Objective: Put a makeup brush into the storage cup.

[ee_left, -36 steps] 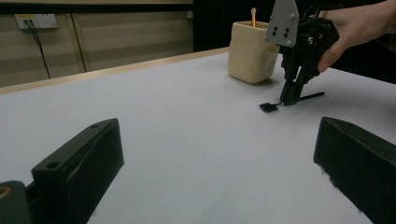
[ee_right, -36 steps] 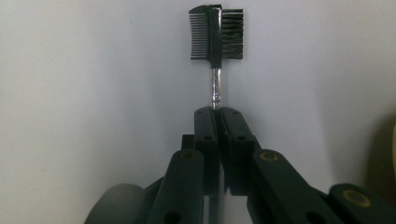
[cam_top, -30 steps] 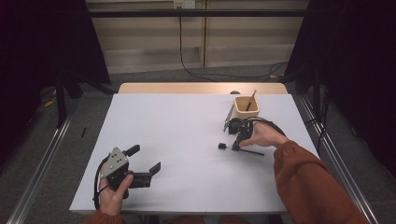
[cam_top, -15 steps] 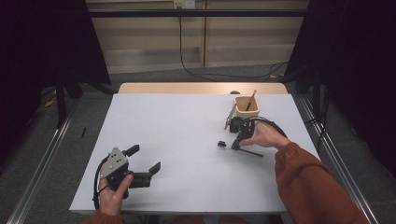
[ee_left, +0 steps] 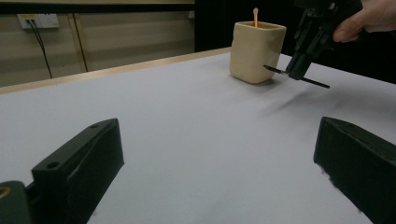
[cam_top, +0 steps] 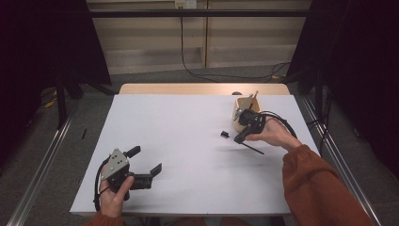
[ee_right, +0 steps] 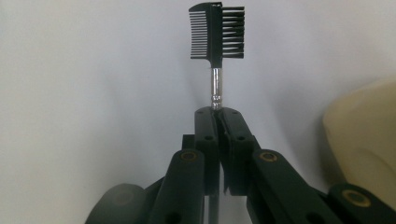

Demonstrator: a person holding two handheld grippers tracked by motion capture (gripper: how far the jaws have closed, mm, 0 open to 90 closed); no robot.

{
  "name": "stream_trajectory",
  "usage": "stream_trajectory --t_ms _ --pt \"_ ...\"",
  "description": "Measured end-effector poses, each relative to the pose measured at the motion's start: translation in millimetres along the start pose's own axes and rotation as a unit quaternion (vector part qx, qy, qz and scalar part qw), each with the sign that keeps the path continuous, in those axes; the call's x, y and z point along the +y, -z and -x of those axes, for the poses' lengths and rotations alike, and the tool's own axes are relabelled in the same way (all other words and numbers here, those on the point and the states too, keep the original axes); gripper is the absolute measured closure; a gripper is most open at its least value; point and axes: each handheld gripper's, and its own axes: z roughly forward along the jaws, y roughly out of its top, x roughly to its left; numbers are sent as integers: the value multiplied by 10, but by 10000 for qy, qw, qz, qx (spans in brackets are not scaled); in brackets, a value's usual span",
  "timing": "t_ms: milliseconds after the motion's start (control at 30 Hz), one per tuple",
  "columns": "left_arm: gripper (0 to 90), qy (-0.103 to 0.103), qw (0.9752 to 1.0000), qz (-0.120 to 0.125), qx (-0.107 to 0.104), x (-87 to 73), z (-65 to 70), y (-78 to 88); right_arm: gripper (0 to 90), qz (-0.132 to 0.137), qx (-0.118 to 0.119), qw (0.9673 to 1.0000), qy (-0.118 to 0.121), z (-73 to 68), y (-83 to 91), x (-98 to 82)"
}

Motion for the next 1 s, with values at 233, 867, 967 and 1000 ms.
stream_trajectory --t_ms 233,867,967,1000 --pt "15 5 10000 -1 -3 -1 -1 -2 860 237 -73 9996 -159 5 28 -109" --pt "15 -27 10000 -9 -12 1 7 -4 860 1613 -190 9850 -588 -25 236 -370" --pt "15 -15 10000 -6 -1 1 4 -3 860 1807 -200 9816 -586 -41 267 -399" --pt "15 -17 10000 -10 -8 1 4 -3 860 1900 -199 9796 -617 -49 277 -414"
